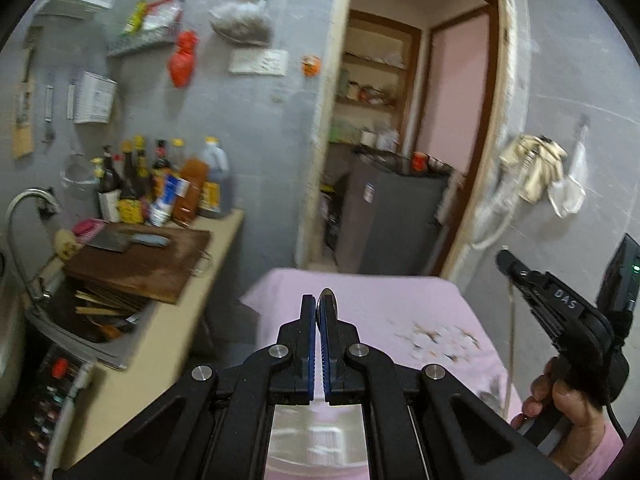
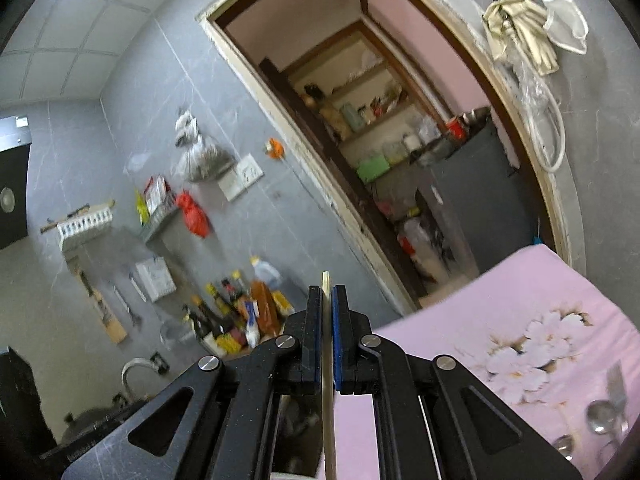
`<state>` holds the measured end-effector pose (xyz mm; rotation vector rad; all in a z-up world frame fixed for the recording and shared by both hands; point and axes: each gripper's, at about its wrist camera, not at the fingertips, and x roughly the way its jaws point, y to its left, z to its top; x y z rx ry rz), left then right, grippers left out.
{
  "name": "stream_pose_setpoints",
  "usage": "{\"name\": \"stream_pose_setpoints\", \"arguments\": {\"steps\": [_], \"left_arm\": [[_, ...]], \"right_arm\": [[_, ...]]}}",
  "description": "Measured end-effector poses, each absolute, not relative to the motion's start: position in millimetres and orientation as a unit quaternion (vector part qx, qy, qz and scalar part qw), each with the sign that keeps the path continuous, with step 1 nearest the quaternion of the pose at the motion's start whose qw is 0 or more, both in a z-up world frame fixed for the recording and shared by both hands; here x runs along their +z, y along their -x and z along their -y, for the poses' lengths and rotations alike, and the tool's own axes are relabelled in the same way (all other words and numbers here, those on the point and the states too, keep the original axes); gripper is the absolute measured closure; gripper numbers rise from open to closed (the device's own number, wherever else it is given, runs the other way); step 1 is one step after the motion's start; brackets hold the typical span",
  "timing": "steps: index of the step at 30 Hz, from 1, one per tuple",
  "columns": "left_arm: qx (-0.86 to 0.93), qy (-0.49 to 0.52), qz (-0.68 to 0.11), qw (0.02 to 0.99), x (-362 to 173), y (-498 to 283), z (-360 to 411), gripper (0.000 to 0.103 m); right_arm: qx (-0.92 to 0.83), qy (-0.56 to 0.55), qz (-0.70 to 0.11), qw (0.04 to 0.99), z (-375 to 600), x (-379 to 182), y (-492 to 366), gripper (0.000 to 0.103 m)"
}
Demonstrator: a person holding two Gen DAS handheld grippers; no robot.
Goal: Organize utensils
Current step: 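Carry chopstick and gold spoon over the white basket and open both tools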
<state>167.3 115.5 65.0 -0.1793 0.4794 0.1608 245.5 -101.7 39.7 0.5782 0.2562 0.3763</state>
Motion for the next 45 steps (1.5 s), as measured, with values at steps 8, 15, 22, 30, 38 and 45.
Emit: {"name": "stream_pose_setpoints", "arguments": {"steps": [8, 15, 22, 30, 38, 45], "left_arm": [[0.143, 0.081, -0.225, 0.96, 49, -168, -159, 0.1], [0.154, 0.06, -0.242, 0.956, 32, -172, -161, 0.1], [0.143, 0.067, -0.264, 0.952, 18, -173, -161, 0.1], [0.131, 0.065, -0.28, 0.949, 8, -177, -162, 0.1], [0.09, 0.081, -0.307, 0.944, -3, -178, -161, 0.098], [0.06, 0.112, -0.316, 0.94, -6, -174, -157, 0.098]], "right_arm": [[0.12, -0.277, -0.083, 0.95, 62, 35, -245, 0.099], [0.078, -0.286, -0.107, 0.949, 59, 9, -249, 0.098], [0.048, -0.267, -0.113, 0.956, 57, 0, -249, 0.098], [0.083, -0.207, -0.145, 0.964, 45, -5, -232, 0.098], [0.125, -0.151, -0.177, 0.965, 43, -1, -214, 0.081], [0.136, -0.133, -0.171, 0.967, 56, 13, -195, 0.056]]}}
